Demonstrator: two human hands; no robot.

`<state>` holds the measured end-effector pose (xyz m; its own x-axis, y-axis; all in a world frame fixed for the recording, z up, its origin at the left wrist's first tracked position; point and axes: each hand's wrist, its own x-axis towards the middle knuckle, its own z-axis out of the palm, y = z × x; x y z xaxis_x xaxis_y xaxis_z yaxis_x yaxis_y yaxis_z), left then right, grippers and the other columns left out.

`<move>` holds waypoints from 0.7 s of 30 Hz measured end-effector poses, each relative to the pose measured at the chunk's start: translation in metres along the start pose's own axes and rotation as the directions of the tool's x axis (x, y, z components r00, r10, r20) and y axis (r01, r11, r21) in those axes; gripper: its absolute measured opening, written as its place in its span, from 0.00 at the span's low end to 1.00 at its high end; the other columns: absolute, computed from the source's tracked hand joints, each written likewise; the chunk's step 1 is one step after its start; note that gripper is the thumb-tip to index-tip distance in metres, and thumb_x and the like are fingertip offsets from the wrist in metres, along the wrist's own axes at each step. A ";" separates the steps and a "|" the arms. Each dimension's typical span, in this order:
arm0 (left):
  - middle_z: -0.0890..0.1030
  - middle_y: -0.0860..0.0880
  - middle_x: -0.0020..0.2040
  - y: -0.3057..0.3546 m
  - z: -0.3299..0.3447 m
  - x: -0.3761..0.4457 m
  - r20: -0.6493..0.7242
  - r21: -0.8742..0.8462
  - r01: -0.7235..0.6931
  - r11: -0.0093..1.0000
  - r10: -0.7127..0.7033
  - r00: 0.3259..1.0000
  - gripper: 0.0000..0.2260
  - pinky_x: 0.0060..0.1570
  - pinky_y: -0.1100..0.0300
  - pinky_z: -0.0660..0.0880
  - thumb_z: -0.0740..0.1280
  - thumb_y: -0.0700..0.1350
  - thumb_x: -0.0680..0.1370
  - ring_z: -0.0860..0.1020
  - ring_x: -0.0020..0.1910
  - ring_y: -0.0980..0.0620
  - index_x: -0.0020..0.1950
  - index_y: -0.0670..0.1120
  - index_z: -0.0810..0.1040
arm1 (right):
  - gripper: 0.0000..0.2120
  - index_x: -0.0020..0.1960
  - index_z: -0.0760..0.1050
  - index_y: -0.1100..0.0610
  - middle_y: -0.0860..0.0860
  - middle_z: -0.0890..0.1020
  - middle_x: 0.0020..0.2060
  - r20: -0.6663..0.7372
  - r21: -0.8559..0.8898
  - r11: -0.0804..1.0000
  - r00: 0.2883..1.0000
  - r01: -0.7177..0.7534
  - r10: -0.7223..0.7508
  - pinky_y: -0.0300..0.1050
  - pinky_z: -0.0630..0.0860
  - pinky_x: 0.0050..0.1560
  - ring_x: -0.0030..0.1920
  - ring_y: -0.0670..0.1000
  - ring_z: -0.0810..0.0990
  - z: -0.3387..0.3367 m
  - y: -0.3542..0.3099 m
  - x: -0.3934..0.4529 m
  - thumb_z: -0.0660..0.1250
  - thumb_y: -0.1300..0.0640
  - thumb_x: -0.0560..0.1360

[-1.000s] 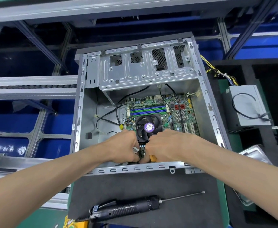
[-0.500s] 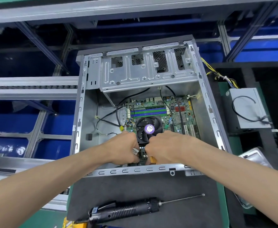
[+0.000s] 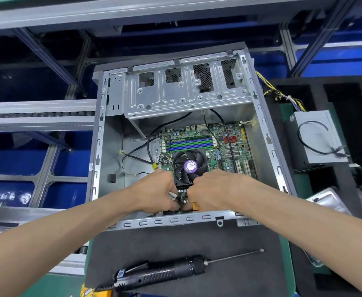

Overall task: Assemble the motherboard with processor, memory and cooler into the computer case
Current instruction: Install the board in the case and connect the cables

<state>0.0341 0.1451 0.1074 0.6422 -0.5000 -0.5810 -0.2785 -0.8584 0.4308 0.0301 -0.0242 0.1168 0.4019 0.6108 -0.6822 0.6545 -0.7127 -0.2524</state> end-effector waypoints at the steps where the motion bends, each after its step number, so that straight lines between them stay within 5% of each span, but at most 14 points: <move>1: 0.61 0.46 0.28 0.000 0.000 0.000 0.003 -0.001 0.007 1.000 -0.007 1.000 0.08 0.24 0.62 0.60 0.74 0.48 0.70 0.60 0.28 0.50 0.41 0.43 0.85 | 0.14 0.63 0.77 0.55 0.49 0.68 0.36 0.004 0.001 1.000 1.000 -0.003 0.003 0.45 0.59 0.30 0.32 0.51 0.67 0.000 0.000 0.000 0.58 0.56 0.82; 7: 0.61 0.46 0.27 0.002 0.000 0.000 0.013 0.017 0.007 1.000 -0.007 1.000 0.11 0.24 0.61 0.59 0.72 0.46 0.69 0.59 0.28 0.50 0.34 0.39 0.79 | 0.04 0.49 0.71 0.55 0.49 0.68 0.35 -0.015 0.024 1.000 1.000 -0.007 0.007 0.44 0.59 0.30 0.31 0.51 0.68 -0.001 -0.001 -0.002 0.59 0.57 0.81; 16: 0.66 0.38 0.31 0.001 0.001 0.000 0.022 0.041 -0.013 0.999 0.012 1.000 0.06 0.27 0.59 0.64 0.72 0.45 0.69 0.59 0.30 0.49 0.39 0.42 0.83 | 0.11 0.44 0.69 0.55 0.50 0.69 0.35 -0.027 0.036 0.999 1.000 0.005 -0.004 0.45 0.60 0.30 0.32 0.53 0.70 0.002 0.001 0.000 0.59 0.52 0.83; 21: 0.68 0.37 0.30 0.003 -0.001 -0.001 0.022 0.020 -0.020 1.000 0.019 1.000 0.02 0.25 0.65 0.62 0.72 0.44 0.68 0.59 0.29 0.49 0.38 0.48 0.84 | 0.06 0.47 0.69 0.55 0.51 0.69 0.37 -0.023 0.044 0.999 1.000 0.002 -0.001 0.45 0.60 0.31 0.33 0.52 0.69 0.002 0.001 -0.001 0.59 0.54 0.82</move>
<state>0.0329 0.1433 0.1100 0.6210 -0.5187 -0.5877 -0.3049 -0.8505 0.4285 0.0291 -0.0258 0.1156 0.4153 0.6194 -0.6662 0.6264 -0.7258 -0.2843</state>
